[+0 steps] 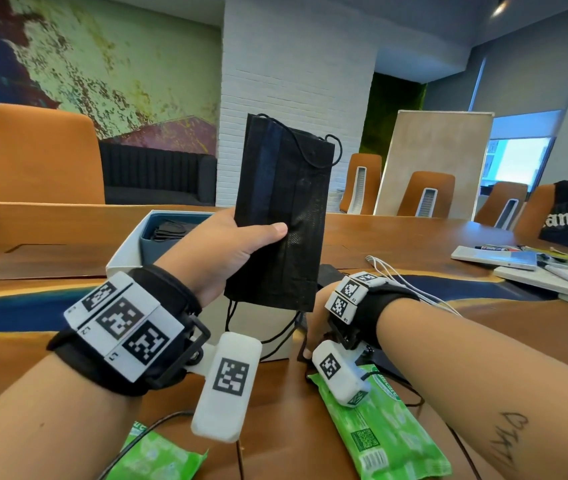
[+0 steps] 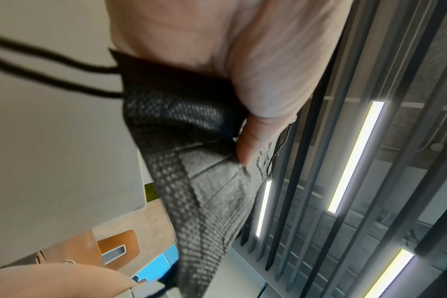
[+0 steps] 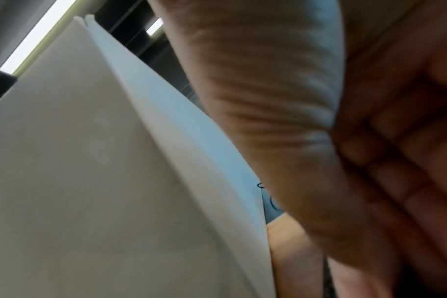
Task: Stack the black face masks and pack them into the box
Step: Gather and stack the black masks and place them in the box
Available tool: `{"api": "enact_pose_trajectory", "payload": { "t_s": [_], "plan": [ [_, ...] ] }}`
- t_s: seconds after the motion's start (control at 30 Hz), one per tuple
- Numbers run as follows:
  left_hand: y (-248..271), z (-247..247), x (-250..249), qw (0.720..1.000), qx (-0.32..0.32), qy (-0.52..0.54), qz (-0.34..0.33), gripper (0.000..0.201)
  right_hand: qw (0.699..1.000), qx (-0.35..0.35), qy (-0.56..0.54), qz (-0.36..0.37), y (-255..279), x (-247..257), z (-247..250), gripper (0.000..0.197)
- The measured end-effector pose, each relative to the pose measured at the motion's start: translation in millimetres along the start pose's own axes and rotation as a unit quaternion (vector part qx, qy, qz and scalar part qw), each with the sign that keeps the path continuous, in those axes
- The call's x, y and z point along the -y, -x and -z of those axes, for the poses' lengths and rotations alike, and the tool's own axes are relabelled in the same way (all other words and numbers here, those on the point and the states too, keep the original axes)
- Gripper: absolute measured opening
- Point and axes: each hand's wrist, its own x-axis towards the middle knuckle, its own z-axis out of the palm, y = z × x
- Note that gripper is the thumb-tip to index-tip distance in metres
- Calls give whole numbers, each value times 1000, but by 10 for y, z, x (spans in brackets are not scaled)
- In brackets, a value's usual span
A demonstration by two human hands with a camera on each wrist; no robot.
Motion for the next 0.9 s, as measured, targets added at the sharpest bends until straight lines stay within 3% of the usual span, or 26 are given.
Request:
{"api": "enact_pose_trajectory", "payload": {
  "t_s": [0.1,0.23,0.4,0.47,0.57,0.67,0.8,0.9],
  "plan": [
    [-14,4,6,1000,0,-2,1,23,1000,9,-8,-3,-82,-6,-31,42],
    [-19,-10,21,1000,0,-10,7,24,997,15,-79,8,-51,-55,-45,30],
    [-29,-10,27,1000,-5,-8,18,21,973,-60,-216,55,242,-302,82,21],
    [-28,-7,14,1000,-7,-1,18,18,950,-91,-292,66,306,-388,98,17],
    [-25,17,1,1000,-20,12,21,16,868,-83,-481,89,324,-487,77,10],
    [-35,43,-1,999,-33,18,25,20,790,-115,-587,131,346,-533,40,5],
    [-80,88,13,998,-51,28,30,22,641,-169,-723,197,445,-518,81,7],
    [-113,93,33,997,-55,39,34,20,543,-247,-759,261,560,-501,148,23]
  ]
}}
